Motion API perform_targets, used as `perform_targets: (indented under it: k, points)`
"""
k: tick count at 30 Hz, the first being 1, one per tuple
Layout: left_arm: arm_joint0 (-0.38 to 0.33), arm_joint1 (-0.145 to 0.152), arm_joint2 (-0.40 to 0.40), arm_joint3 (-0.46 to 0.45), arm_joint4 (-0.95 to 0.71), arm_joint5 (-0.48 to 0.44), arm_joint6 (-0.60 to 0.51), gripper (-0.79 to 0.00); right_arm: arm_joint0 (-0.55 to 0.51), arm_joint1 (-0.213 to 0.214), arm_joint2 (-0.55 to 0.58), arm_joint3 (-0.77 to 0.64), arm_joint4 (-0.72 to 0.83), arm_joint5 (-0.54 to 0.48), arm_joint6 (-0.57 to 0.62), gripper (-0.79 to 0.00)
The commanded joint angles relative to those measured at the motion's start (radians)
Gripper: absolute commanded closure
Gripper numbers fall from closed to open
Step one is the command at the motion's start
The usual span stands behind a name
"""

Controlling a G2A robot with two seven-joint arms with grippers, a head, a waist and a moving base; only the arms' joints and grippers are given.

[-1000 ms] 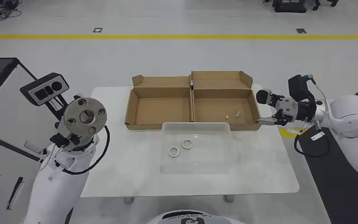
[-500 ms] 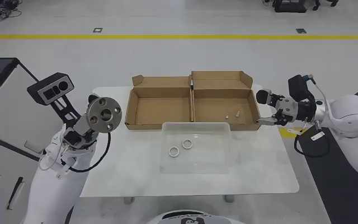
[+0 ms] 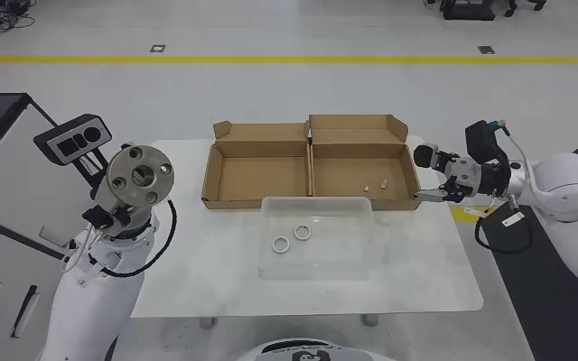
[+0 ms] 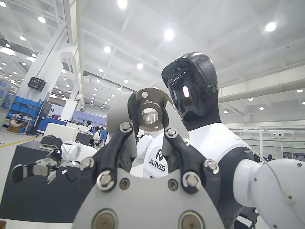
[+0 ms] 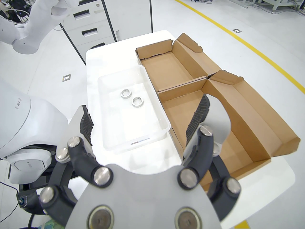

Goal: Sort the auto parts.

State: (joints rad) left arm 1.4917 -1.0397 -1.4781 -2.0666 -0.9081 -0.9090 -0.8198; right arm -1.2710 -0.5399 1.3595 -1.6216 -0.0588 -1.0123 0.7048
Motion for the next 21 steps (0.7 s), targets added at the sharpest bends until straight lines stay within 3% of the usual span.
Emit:
perform_targets:
  k: [1, 13, 21]
  points:
    - [0.000, 0.000, 0.000, 0.000, 0.000, 0.000, 0.000, 0.000, 0.000, 0.000, 0.000, 0.000, 0.000, 0.000, 0.000, -0.785]
    - [-0.001, -0.001, 0.003, -0.007, 0.005, 0.018, 0.014, 0.000, 0.000, 0.000, 0.000, 0.000, 0.000, 0.000, 0.000, -0.785]
    - [-0.060, -0.010, 0.019, 0.029, 0.215, 0.118, 0.063, 0.000, 0.000, 0.000, 0.000, 0.000, 0.000, 0.000, 0.000, -0.785]
